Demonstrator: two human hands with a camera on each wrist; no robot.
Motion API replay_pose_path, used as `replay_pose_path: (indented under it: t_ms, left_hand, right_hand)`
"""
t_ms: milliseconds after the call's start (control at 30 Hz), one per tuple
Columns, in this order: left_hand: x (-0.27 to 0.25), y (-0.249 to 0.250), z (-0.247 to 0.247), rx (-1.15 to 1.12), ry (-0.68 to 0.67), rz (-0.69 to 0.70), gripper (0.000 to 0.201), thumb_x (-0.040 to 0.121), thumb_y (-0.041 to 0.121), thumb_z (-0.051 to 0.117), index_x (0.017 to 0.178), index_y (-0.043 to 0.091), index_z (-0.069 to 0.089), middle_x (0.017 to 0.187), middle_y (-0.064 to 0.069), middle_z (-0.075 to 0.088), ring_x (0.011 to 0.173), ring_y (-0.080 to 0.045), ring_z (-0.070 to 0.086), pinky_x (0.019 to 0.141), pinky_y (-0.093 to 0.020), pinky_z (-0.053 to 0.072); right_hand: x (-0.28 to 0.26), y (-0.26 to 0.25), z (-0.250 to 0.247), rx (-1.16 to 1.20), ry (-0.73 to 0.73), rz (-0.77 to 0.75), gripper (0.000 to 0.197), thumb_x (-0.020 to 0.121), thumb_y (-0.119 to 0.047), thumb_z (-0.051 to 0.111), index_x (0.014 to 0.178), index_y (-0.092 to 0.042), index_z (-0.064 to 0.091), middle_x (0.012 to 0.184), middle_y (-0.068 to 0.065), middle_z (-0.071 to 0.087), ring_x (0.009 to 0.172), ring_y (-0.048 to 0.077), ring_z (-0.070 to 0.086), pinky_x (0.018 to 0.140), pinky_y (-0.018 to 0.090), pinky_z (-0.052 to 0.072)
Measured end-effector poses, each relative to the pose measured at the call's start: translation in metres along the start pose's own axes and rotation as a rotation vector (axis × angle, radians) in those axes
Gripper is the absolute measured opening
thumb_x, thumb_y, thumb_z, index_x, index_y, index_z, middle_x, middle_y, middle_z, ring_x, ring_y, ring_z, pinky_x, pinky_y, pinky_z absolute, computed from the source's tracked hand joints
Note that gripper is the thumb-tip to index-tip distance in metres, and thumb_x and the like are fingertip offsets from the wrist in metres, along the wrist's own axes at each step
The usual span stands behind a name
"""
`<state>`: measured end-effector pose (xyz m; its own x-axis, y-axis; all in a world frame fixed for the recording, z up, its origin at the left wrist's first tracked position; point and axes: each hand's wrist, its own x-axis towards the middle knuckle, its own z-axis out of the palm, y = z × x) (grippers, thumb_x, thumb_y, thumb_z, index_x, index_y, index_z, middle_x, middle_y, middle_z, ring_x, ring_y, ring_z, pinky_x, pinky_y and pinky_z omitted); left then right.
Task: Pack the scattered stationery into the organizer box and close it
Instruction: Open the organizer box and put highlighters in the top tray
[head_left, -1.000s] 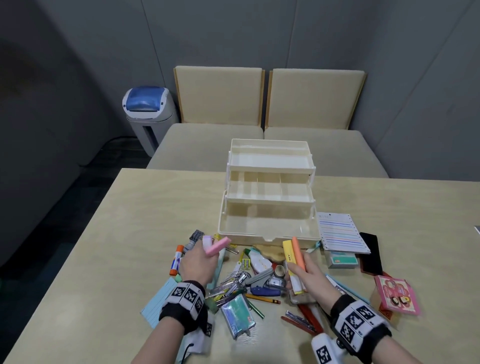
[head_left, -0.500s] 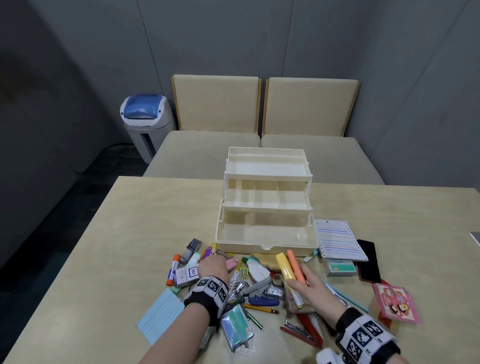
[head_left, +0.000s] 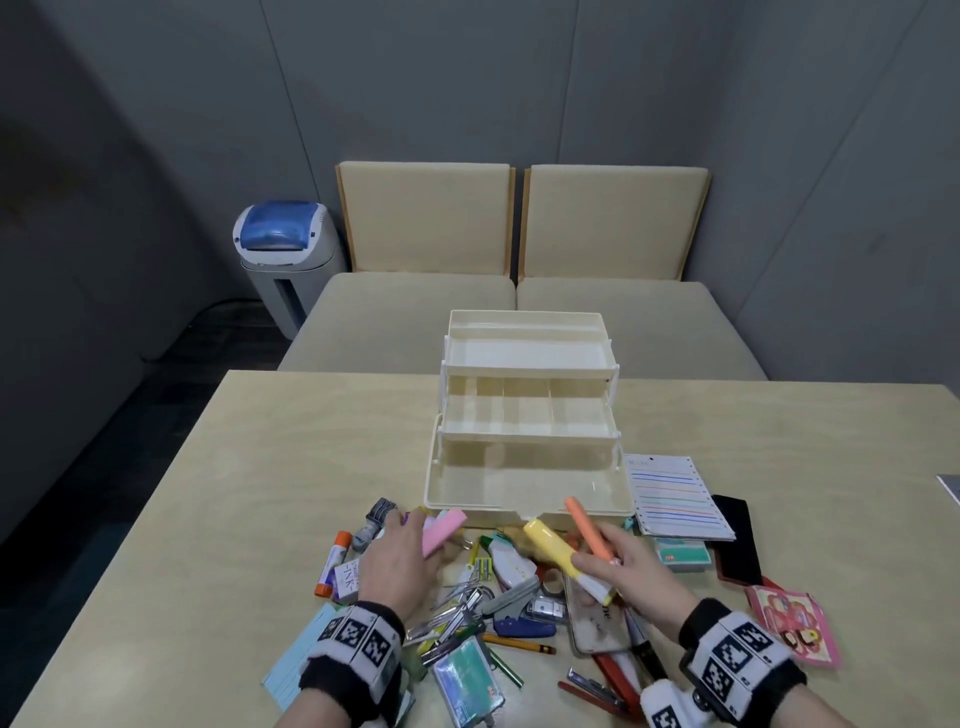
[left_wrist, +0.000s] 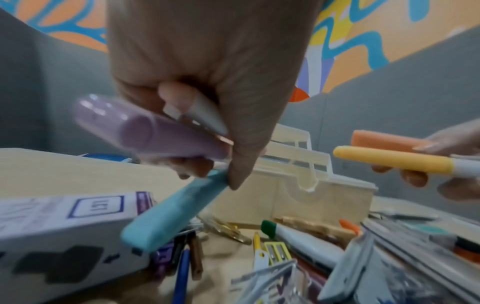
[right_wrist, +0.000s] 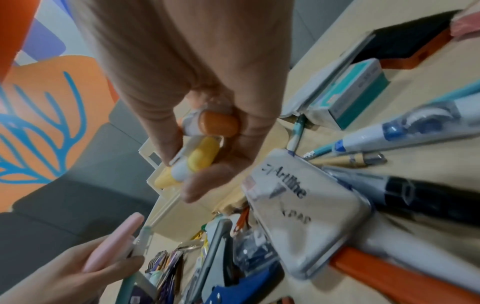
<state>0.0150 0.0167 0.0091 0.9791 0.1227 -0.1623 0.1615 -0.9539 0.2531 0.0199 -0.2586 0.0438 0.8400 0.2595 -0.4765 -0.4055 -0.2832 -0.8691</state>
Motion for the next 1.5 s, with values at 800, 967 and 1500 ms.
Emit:
replay_pose_path:
  t_ms: [800, 967, 1500]
  left_hand:
    - [0.175, 0.058, -0.129, -0.737, 0.151, 0.217, 0.029, 0.075, 0.031, 0.078, 0.098, 0.022, 0.064, 0.086, -0.002, 0.068, 0.079, -0.021, 0.063, 0.070, -0.036, 0.051]
    - [0.201, 0.082, -0.129, -0.598, 0.081, 0.263, 0.039, 0.074, 0.027, 0.079, 0.110, 0.023, 0.065, 0.090, 0.002, 0.067, 0.083, -0.016, 0.060, 0.070, -0.025, 0.041]
    - [0.247, 0.103, -0.125, 0.024, -0.221, 0.297, 0.039, 0.076, 0.034, 0.073, 0.112, 0.025, 0.063, 0.098, 0.000, 0.068, 0.088, -0.020, 0.063, 0.081, -0.033, 0.053]
  right_hand:
    - [0.181, -0.165, -0.090, -0.980, 0.206, -0.319, 0.019, 0.087, -0.009, 0.049, 0.092, -0.015, 0.066, 0.097, 0.005, 0.064, 0.099, 0.024, 0.058, 0.078, 0.031, 0.042]
    - [0.179, -0.159, -0.093, -1.051, 0.247, -0.234, 0.027, 0.092, -0.019, 0.045, 0.105, -0.031, 0.065, 0.100, -0.003, 0.049, 0.103, 0.019, 0.044, 0.098, 0.043, 0.030]
    - [0.169, -0.157, -0.133, -0.391, 0.419, -0.191, 0.024, 0.096, -0.036, 0.041, 0.106, -0.015, 0.046, 0.082, 0.001, 0.052, 0.068, 0.016, 0.045, 0.060, 0.029, 0.032]
